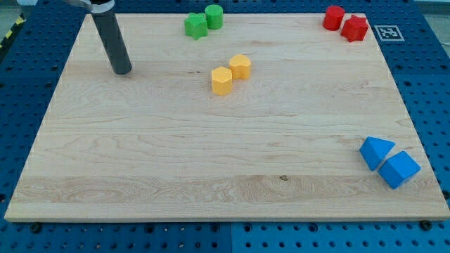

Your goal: Move your arm towards top center

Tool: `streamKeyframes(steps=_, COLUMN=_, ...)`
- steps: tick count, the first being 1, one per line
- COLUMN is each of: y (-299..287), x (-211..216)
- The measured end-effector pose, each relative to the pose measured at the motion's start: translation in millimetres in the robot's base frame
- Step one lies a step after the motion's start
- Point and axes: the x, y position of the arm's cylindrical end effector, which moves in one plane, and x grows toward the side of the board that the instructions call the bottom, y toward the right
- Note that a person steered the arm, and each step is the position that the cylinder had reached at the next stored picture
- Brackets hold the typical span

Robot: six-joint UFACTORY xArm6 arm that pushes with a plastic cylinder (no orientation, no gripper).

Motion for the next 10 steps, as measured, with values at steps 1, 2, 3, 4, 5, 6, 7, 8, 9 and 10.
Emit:
streamKeyframes(steps=1, y=0.0, x=0.0)
streamKeyframes(steps=2, y=20.1, x=-31.2)
streamKeyframes(steps=3, y=71.6, x=-46.2)
streamKeyframes(steps=4, y=99.7, x=-44.0)
streamKeyframes(steps=5, y=122.3, x=-47.8)
streamKeyframes(steps=6, y=182.6, x=-50.2)
streamKeyframes(steps=7, y=203.6, x=-59.3)
streamKeyframes(steps=8, y=201.0, x=-89.9)
streamKeyframes(steps=9, y=199.3, x=-112.1)
streamKeyframes(steps=10, y=198.0, x=-112.1)
